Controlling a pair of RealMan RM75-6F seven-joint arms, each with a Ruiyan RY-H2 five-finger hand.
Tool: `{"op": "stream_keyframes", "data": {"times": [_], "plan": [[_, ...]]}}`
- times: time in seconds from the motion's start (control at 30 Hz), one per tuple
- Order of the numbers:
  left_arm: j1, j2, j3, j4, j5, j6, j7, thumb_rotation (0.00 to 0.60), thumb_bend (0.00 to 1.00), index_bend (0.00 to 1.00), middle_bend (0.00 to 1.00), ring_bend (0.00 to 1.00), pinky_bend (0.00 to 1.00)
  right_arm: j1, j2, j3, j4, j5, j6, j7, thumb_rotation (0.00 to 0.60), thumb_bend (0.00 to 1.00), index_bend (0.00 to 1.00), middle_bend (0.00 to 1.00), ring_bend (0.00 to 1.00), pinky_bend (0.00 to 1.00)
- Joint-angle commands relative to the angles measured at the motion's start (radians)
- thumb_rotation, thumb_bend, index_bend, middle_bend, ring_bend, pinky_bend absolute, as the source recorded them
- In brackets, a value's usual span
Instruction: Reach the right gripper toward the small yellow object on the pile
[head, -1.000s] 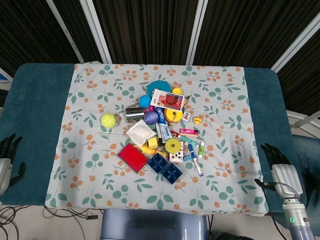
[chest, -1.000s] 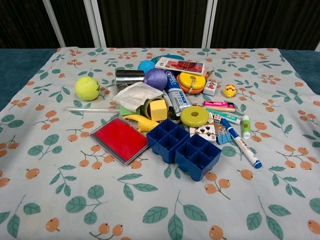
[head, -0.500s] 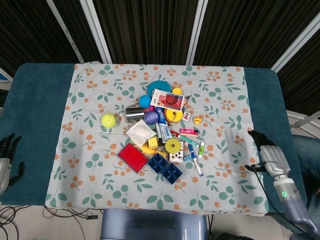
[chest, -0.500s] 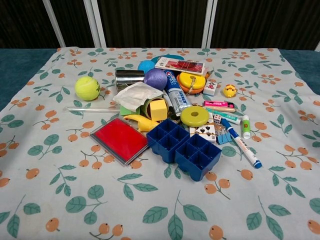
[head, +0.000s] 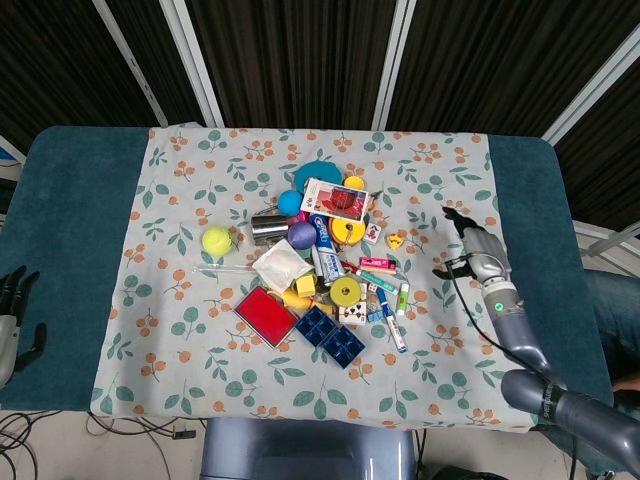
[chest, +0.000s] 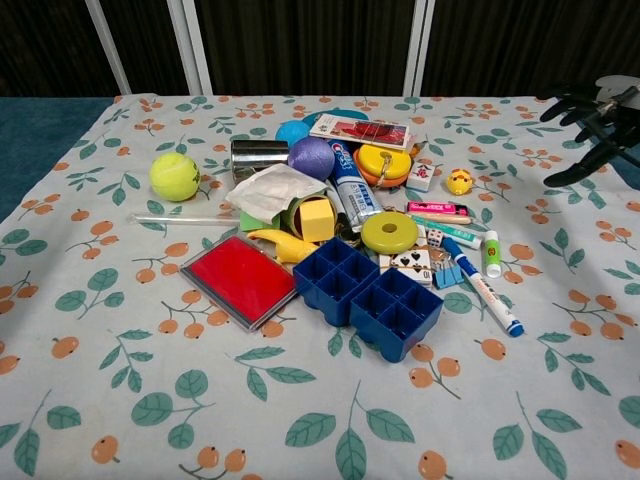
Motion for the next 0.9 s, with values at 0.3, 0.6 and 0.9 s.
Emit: {"op": "stream_keyframes", "data": {"times": [0.3, 0.6, 0.9], "plan": [[-0.001, -0.003, 0.002, 0.001, 0.001, -0.003, 0.005, 0.6, 0.51, 0.05, 0.0, 0.0, 0.04, 0.055, -0.135, 0.014, 0.132, 0.083, -0.021, -0.021, 0.6, 0.16, 0.15, 0.23, 0.18, 0.21], [0.001, -0.001, 0.003, -0.003, 0.003, 0.001, 0.001, 0.6, 0.51, 0.05, 0.0, 0.0, 0.04, 0.107, -0.23, 0.021, 0.247, 0.115, -0.05, -0.055, 0.6, 0.2, 0.18, 0.25, 0.18, 0.21], [0.0, -0.001, 0.002, -0.001, 0.0, -0.003, 0.001, 0.6, 0.51, 0.05, 0.0, 0.0, 0.04, 0.152, -0.312, 0.038, 0.357, 0.128, -0.04, -0.095, 0.6, 0.2, 0.24, 0.31, 0.18, 0.21]]}}
